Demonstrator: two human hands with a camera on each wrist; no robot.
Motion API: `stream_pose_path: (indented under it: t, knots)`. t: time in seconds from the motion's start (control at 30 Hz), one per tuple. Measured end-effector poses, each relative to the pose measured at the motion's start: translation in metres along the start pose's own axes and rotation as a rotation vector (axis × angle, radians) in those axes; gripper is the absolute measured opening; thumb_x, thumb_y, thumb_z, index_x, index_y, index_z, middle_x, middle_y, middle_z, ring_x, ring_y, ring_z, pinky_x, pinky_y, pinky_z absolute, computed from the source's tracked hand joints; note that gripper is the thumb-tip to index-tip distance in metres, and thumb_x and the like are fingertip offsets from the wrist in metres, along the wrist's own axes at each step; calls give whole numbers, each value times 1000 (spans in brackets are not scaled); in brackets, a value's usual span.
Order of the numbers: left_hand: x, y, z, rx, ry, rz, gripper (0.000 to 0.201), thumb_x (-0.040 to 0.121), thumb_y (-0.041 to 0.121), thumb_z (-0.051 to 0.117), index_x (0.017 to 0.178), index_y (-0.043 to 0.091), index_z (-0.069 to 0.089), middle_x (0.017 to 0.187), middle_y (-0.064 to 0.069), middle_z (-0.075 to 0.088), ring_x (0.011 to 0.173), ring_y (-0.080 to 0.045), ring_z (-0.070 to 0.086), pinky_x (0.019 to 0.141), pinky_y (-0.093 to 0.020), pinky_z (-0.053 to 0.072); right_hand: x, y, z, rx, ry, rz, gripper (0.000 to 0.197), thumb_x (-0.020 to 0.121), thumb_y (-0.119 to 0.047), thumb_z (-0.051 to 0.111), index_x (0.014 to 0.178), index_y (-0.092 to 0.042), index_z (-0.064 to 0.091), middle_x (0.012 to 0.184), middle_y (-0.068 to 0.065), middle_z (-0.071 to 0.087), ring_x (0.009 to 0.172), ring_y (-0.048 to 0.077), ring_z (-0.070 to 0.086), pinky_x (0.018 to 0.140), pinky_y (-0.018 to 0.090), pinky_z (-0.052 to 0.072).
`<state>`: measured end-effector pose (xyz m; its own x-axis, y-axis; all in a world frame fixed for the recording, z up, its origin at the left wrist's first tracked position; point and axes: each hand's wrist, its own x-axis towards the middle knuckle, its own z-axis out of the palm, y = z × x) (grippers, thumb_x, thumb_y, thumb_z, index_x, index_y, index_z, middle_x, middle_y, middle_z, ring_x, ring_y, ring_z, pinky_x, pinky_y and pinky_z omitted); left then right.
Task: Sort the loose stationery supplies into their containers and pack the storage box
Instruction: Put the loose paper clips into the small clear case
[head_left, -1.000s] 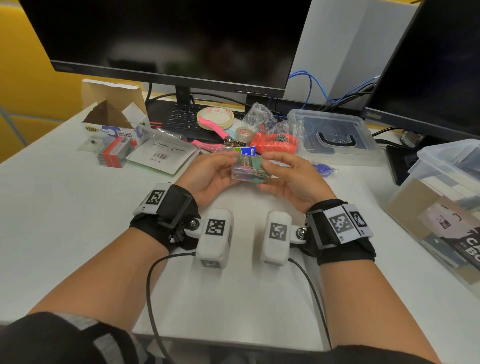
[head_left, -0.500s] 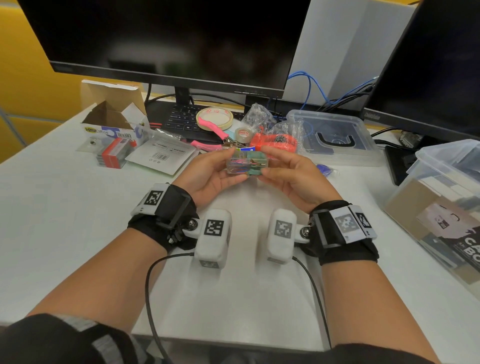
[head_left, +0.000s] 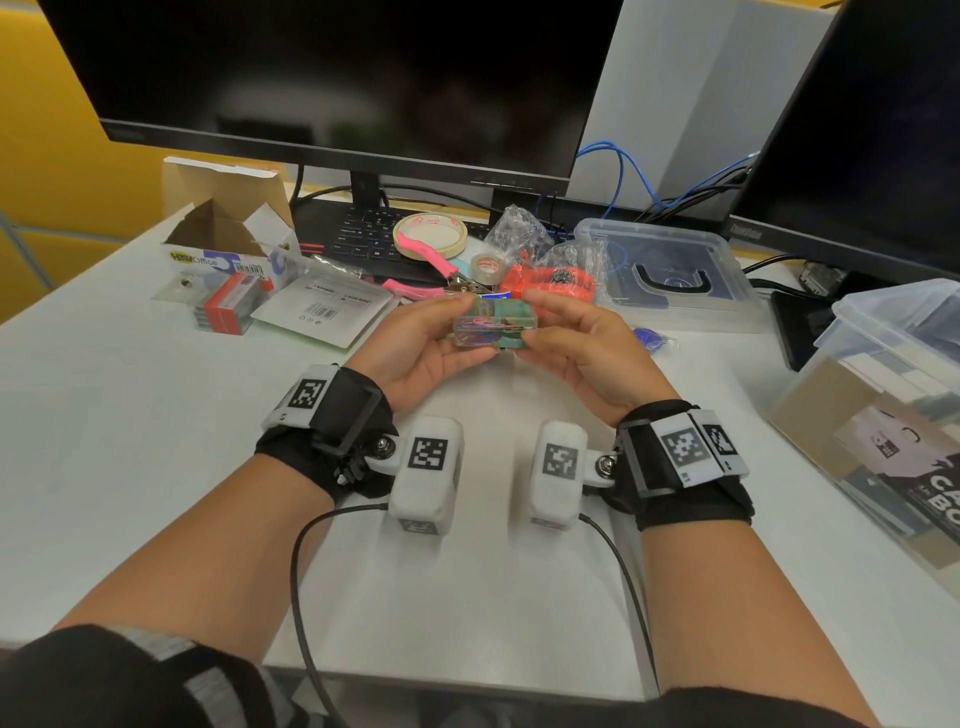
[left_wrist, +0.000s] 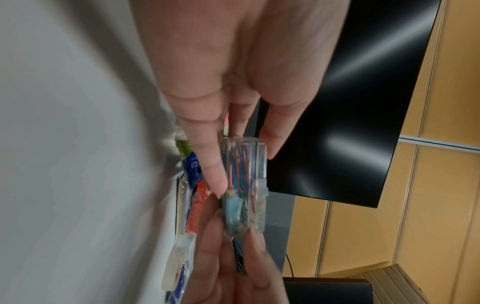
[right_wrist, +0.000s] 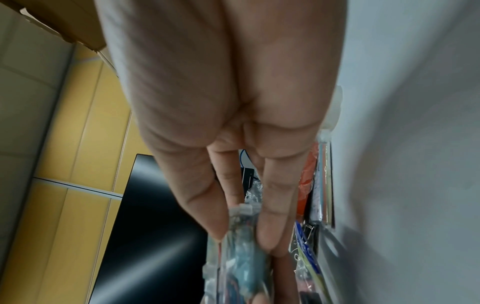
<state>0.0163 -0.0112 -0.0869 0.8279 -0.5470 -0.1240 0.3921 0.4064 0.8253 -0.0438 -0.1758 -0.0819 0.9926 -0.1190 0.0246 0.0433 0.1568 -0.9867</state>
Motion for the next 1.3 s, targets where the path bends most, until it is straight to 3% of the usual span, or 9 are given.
stream_pose_path:
  t: [0.3,0.5,0.67,0.83,1.0,1.17,1.3]
  knots:
    - [0,0,0,3,-11,7,16,95,12,48,101,5,62,93,-13,71,78,-19,71,65,-26,59,-2,0,-2,10,-40,-14,39,87,13,50,121,-5,55,98,6,67,84,13,66,80,24,55]
    - [1,-1,0,15,-1,16,25,96,22,49,111,4,59,98,-13,70,81,-19,71,64,-26,58,-2,0,-1,6,-40,-13,43,87,12,50,128,-2,51,103,9,65,89,15,64,82,25,54]
    - [1,-1,1,41,0,32,26,97,27,47,107,7,60,104,-13,68,86,-18,69,67,-25,58,-2,0,0,-7,-33,-21,46,86,12,51,130,-2,49,105,9,63,92,15,63,82,23,54]
    - [0,0,2,60,-15,35,29,97,31,46,106,8,61,99,-11,71,88,-17,69,67,-23,57,-2,0,-1,-7,-35,-24,48,86,12,51,132,-2,47,108,10,62,94,15,62,81,21,55]
    - [1,0,1,77,-14,38,37,97,34,44,116,6,58,107,-14,69,91,-19,68,67,-23,57,-2,0,2,-10,-14,-33,43,87,12,50,128,-3,51,107,9,63,95,16,62,82,24,54]
    - [2,-1,1,95,-23,37,23,96,28,46,107,13,60,101,-8,70,84,-17,69,71,-26,59,1,-1,6,-20,39,-47,40,84,17,46,116,-4,56,102,11,64,89,21,64,77,27,56]
    - [3,-3,-2,71,-35,42,23,95,17,49,115,9,57,107,-10,68,86,-18,69,75,-28,58,0,-1,7,-14,34,-43,41,85,17,44,121,-2,54,103,10,63,91,21,63,78,26,55]
